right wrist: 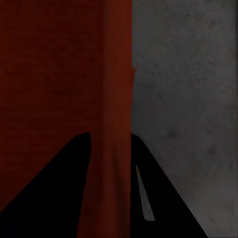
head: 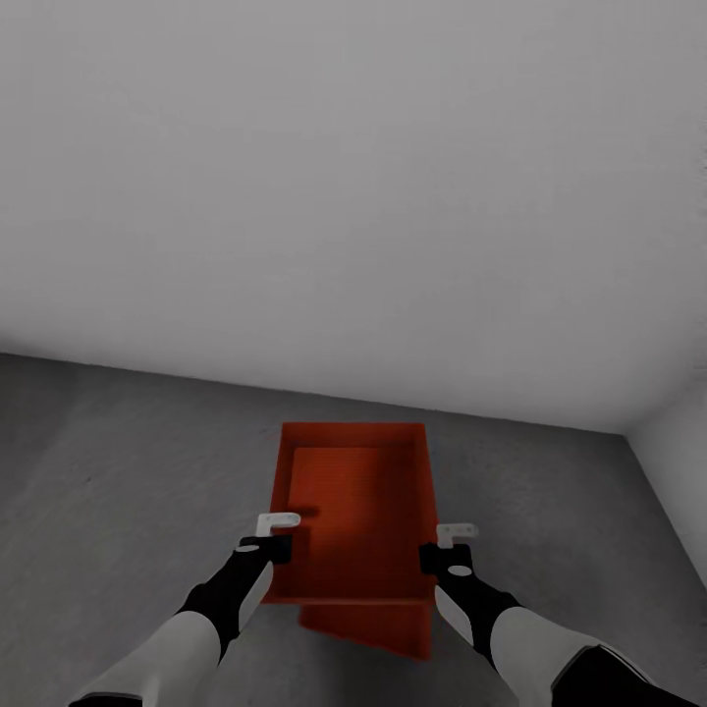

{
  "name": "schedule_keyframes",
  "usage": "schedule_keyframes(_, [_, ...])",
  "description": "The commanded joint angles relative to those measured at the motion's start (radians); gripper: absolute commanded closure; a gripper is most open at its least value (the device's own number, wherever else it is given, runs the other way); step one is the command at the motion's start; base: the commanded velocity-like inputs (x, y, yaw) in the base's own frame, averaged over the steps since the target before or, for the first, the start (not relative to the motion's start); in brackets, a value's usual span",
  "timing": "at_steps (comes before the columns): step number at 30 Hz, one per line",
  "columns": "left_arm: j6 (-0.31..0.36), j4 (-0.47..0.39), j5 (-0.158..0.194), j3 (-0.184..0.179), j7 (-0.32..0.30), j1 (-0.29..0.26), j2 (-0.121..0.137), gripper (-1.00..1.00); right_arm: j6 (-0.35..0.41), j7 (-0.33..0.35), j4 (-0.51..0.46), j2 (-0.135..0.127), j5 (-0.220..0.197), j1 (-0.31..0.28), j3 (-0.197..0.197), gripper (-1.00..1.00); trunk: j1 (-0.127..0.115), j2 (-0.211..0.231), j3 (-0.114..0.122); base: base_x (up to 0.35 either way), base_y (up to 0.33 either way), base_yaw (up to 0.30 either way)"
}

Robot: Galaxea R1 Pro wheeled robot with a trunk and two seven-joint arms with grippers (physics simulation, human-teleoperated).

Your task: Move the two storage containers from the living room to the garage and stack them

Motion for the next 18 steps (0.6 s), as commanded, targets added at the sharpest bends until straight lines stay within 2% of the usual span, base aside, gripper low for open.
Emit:
schedule_keyframes(1, [0.008, -0.047, -0.005, 0.032, 0.007, -0.001, 0.004, 1.0, -0.002, 0.0, 0.053, -0.001, -0.011, 0.0, 0.024, 1.0, 0.0, -0.001, -0.001, 0.0, 0.0, -0.141])
schedule_keyframes(18, [0.008, -0.047, -0.005, 0.032, 0.009, -0.001, 0.004, 1.0, -0.002, 0.001, 0.053, -0.001, -0.011, 0.0, 0.024, 1.0, 0.0, -0.001, -0.001, 0.0, 0.0, -0.134])
